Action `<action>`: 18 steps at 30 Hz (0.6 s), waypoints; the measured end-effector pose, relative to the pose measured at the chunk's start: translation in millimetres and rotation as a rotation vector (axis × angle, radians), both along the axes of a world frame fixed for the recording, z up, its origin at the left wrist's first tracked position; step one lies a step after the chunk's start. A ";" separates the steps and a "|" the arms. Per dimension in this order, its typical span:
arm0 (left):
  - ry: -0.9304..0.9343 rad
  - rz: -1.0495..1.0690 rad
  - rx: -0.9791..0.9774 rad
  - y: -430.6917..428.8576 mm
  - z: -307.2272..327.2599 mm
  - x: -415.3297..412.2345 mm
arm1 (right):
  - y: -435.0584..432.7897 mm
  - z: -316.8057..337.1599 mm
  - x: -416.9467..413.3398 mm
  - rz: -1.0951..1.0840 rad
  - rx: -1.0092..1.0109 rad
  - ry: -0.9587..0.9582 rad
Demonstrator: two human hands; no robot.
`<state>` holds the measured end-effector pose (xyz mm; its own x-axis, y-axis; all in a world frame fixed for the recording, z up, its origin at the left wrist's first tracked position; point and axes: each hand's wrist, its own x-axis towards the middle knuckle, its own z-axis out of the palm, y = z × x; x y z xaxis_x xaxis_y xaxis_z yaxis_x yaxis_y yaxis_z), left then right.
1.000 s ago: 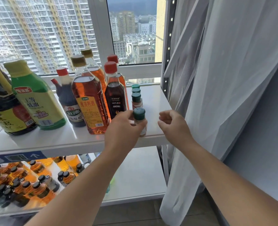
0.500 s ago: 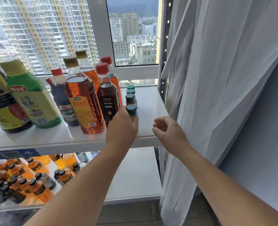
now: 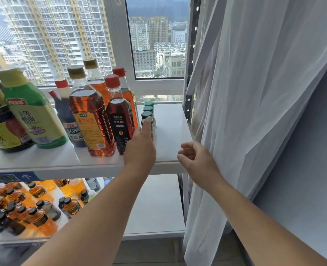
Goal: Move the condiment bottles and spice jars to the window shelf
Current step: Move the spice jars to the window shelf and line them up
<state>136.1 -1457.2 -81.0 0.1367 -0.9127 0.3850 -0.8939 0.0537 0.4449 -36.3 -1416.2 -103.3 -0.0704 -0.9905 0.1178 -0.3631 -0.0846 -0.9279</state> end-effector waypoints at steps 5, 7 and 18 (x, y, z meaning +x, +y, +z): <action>-0.053 0.004 0.019 -8.5 1.0 -3.6 | 2.2 2.6 -5.3 -0.011 -0.001 -0.021; -0.079 0.016 0.032 -9.5 1.6 -5.5 | 3.2 3.8 -7.1 -0.014 0.001 -0.027; -0.077 -0.025 -0.014 -1.3 -2.8 -2.6 | 1.7 5.8 -2.3 -0.015 -0.010 -0.014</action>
<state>133.5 -1458.6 -83.8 0.0838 -0.9097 0.4067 -0.9238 0.0820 0.3739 -38.6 -1414.5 -97.5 -0.0873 -0.9881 0.1264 -0.3514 -0.0882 -0.9321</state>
